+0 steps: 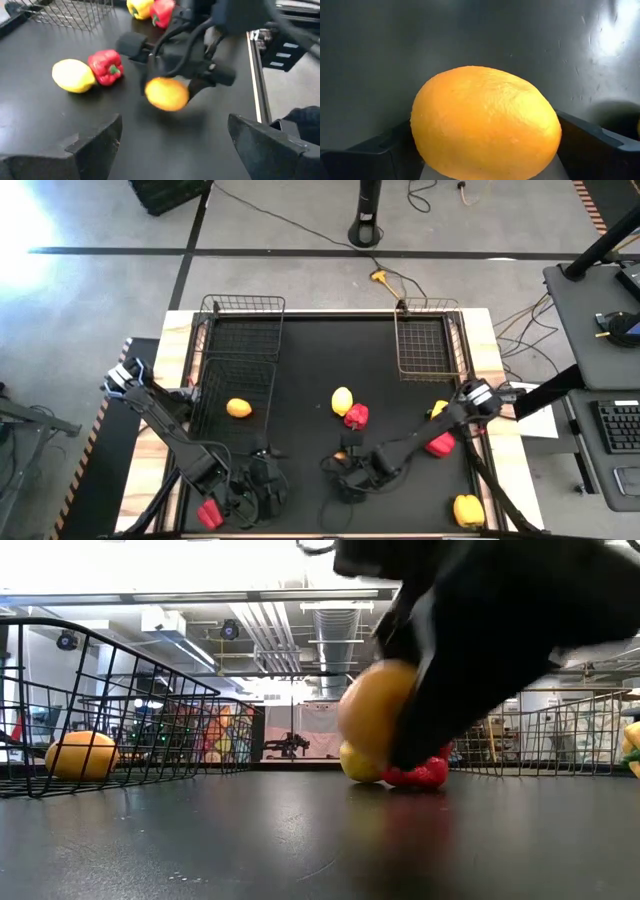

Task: Sort produce into baskets
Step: Put the bottom lemon into the bottom black wire basket

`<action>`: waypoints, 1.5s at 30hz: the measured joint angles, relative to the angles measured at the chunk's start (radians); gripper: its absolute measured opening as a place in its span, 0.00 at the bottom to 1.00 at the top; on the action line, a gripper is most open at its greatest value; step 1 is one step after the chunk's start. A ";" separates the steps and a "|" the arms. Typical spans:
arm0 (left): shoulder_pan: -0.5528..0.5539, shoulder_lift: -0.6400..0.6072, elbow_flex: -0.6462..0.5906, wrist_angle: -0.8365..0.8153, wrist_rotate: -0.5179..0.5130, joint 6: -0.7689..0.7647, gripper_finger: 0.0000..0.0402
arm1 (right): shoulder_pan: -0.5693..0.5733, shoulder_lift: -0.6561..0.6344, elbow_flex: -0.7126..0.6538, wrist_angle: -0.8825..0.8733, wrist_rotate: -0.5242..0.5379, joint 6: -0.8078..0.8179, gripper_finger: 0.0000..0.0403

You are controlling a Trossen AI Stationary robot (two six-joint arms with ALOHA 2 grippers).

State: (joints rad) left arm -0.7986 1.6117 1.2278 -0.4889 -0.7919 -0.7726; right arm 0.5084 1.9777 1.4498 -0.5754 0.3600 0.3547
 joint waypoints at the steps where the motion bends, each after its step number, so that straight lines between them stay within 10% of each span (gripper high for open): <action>1: 0.001 0.005 0.000 0.001 0.005 -0.008 0.86 | -0.006 0.014 0.000 0.003 0.000 -0.006 0.90; 30: 0.142 0.163 0.010 0.155 0.089 0.011 0.86 | 0.094 -0.125 0.008 -0.229 0.012 0.150 0.95; 45: 0.259 0.370 0.065 0.377 0.124 0.022 0.86 | 0.248 -0.262 0.006 -0.415 0.229 0.428 0.95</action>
State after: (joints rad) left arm -0.5394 1.9821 1.2923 -0.1120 -0.6684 -0.7502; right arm 0.7560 1.7157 1.4555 -0.9901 0.5893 0.7827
